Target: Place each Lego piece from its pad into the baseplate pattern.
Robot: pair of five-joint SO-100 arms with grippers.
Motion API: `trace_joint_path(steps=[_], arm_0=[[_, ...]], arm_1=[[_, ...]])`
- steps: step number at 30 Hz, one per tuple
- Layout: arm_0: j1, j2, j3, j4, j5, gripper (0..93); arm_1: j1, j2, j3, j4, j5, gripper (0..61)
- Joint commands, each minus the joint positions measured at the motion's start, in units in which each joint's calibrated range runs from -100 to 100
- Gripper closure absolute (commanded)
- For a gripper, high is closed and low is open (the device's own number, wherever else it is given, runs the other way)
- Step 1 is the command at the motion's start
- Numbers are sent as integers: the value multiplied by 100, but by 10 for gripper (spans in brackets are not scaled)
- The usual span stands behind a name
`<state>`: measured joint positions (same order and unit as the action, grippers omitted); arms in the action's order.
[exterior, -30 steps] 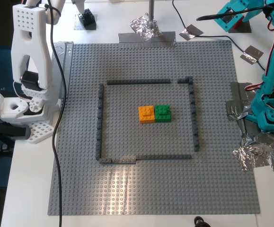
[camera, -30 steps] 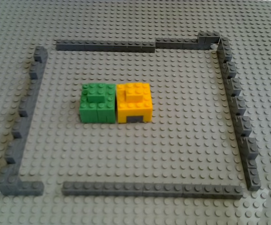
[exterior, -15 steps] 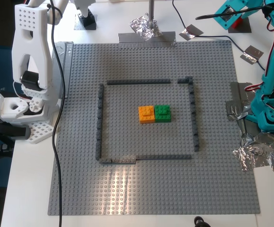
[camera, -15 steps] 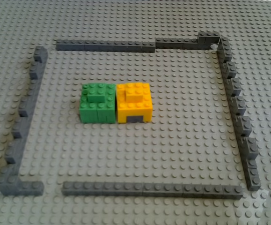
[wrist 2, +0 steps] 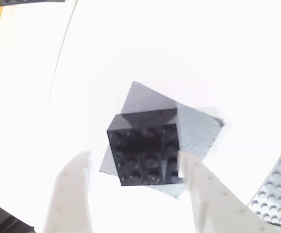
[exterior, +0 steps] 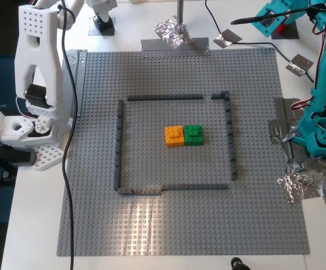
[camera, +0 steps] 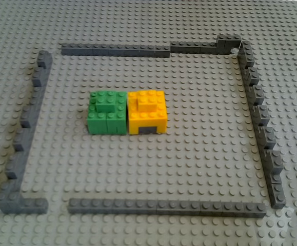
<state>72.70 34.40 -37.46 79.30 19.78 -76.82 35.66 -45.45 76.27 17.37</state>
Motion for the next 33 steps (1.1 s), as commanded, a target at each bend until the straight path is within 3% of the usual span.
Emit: trace_joint_path(steps=[1,7,21,25,33], arm_0=[[-55,10,-303,27,85,736],[-55,439,-818,27,85,813],[-157,53,-701,719,51,858],[-229,-230,-511,898,46,858],[-578,-1260,256,987,46,858]], arm_1=[[3,-116,-37,-133,19,394],[-33,-73,-37,-214,28,398],[-185,-210,-37,-125,-59,403],[-243,-262,-46,-117,-99,496],[-287,-322,-46,6,-103,577]])
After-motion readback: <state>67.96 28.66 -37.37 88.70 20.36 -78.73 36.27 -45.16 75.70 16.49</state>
